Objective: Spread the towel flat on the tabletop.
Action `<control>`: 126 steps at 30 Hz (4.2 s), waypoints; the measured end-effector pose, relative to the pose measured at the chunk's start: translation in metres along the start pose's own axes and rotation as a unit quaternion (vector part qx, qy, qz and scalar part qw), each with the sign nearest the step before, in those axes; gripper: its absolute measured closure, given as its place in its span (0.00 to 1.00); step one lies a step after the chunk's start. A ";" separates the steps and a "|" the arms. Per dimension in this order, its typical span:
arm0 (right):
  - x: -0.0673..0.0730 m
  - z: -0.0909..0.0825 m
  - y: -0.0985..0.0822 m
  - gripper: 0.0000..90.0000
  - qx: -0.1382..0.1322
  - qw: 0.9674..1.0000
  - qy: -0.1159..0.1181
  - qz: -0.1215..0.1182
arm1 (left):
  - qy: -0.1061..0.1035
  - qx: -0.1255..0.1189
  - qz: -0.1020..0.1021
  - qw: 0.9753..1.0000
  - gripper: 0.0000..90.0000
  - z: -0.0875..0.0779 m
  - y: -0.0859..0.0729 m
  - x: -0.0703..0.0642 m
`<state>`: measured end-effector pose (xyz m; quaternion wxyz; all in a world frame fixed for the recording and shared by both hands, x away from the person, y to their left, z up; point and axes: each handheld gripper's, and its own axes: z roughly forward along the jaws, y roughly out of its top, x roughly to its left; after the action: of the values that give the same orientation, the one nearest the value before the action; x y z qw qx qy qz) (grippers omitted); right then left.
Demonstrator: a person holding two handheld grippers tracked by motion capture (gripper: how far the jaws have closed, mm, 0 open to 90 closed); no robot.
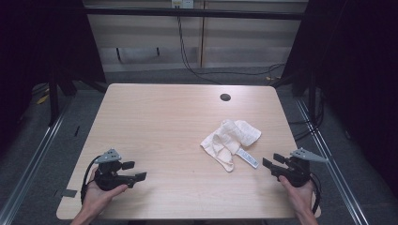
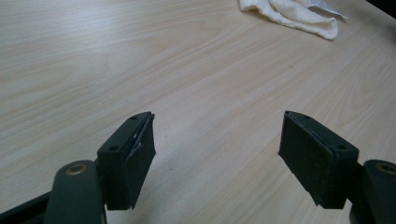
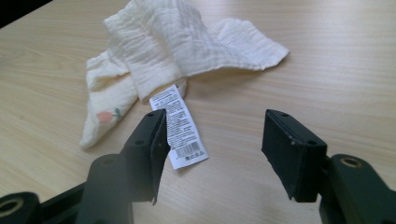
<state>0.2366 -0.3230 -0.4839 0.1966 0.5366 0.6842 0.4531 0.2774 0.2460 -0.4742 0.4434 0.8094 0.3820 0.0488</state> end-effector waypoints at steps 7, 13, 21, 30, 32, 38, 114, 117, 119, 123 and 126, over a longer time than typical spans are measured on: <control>0.003 0.003 0.000 0.43 0.020 0.999 0.029 -0.018 | 0.017 0.000 0.004 1.000 0.29 -0.001 0.000 0.001; 0.009 0.005 0.000 0.44 0.023 0.998 0.049 -0.032 | 0.020 -0.002 0.000 1.000 0.25 0.000 0.000 0.001; 0.025 0.007 0.012 0.45 0.025 0.993 0.100 -0.051 | -0.007 -0.003 0.008 1.000 0.26 -0.001 -0.001 -0.004; 0.029 0.021 0.039 0.47 0.037 0.988 0.130 -0.070 | -0.019 0.002 0.021 1.000 0.27 0.001 0.001 -0.008; 0.030 0.023 0.047 0.45 0.033 0.987 0.136 -0.074 | -0.016 0.004 0.022 1.000 0.27 0.001 0.002 -0.008; 0.025 0.044 0.071 0.35 0.038 0.988 0.122 -0.089 | -0.009 0.006 0.027 1.000 0.28 0.002 0.001 -0.008; 0.085 0.152 0.053 0.88 0.162 0.961 0.183 -0.133 | -0.010 0.008 0.066 0.998 0.57 0.006 0.013 -0.014; 0.092 0.150 0.052 0.85 0.163 0.958 0.189 -0.140 | -0.020 0.017 0.081 0.996 0.61 0.015 0.020 -0.021; 0.098 0.148 0.052 0.78 0.168 0.957 0.193 -0.137 | -0.043 0.020 0.080 0.996 0.64 0.021 0.023 -0.025; 0.105 0.140 0.050 0.61 0.173 0.954 0.197 -0.145 | -0.065 0.028 0.091 0.993 0.66 0.029 0.031 -0.034; 0.102 0.124 0.059 0.43 0.159 0.955 0.198 -0.152 | -0.072 0.019 0.093 0.993 0.66 0.038 0.042 -0.039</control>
<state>0.3273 -0.1785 -0.4761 0.0358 0.3500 0.8463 0.4000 0.2900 0.1814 -0.4555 0.4481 0.8510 0.2728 0.0240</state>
